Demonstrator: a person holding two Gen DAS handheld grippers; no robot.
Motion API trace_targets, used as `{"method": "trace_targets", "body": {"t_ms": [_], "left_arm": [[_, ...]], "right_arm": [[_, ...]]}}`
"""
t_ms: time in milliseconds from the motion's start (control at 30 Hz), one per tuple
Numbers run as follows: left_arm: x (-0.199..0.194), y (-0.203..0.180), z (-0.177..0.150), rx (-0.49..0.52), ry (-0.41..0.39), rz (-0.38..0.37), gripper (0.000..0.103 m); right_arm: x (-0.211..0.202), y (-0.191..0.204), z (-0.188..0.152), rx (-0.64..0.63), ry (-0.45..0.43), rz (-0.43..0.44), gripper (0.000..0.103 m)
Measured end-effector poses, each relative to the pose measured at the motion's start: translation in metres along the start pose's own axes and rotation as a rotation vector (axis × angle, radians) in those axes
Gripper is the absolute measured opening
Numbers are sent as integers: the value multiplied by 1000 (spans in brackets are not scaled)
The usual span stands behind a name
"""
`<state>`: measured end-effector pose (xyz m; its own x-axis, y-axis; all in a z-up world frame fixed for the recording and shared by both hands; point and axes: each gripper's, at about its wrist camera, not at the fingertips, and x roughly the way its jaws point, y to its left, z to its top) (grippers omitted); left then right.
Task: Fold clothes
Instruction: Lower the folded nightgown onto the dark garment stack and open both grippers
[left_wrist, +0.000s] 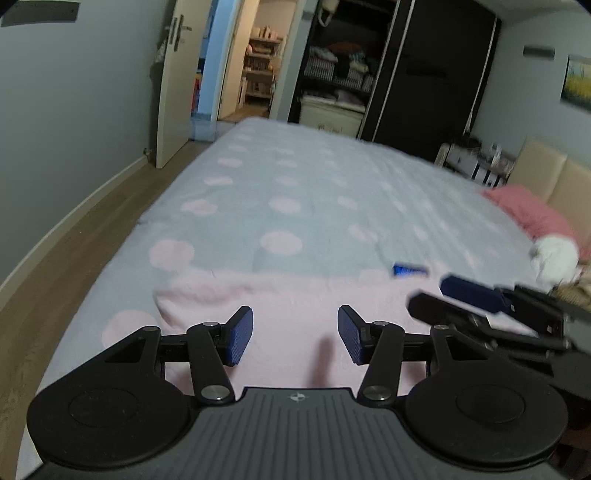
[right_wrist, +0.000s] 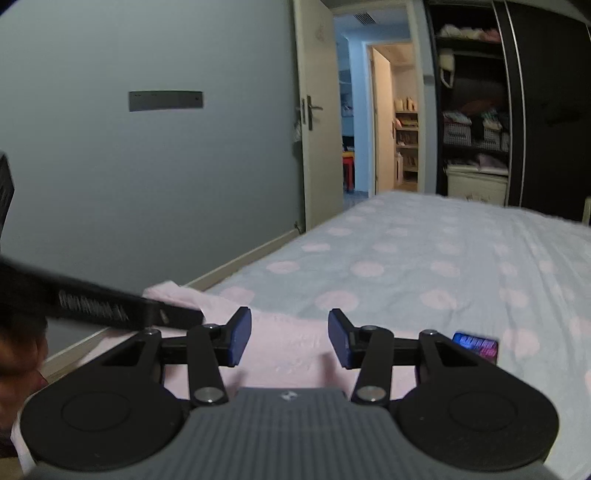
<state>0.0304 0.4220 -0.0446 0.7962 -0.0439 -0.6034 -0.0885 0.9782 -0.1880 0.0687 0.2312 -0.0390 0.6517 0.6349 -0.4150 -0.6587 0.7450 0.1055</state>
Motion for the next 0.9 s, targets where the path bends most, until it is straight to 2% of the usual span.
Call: {"method": "trace_targets", "body": {"t_ms": [167, 300, 367, 533, 667, 900], "left_arm": [[17, -7, -24, 49, -2, 41, 49], [15, 13, -39, 5, -16, 58, 52], [19, 16, -43, 1, -20, 60, 54], [23, 18, -43, 6, -19, 67, 56], [24, 20, -38, 2, -4, 75, 58], [-12, 2, -26, -14, 19, 175, 59]], "right_arm": [[26, -4, -21, 16, 14, -24, 50], [31, -13, -30, 35, 23, -31, 50], [31, -17, -32, 47, 22, -36, 57], [30, -27, -38, 78, 21, -50, 61], [19, -37, -47, 55, 30, -82, 61], [-29, -58, -53, 122, 27, -118, 64]]}}
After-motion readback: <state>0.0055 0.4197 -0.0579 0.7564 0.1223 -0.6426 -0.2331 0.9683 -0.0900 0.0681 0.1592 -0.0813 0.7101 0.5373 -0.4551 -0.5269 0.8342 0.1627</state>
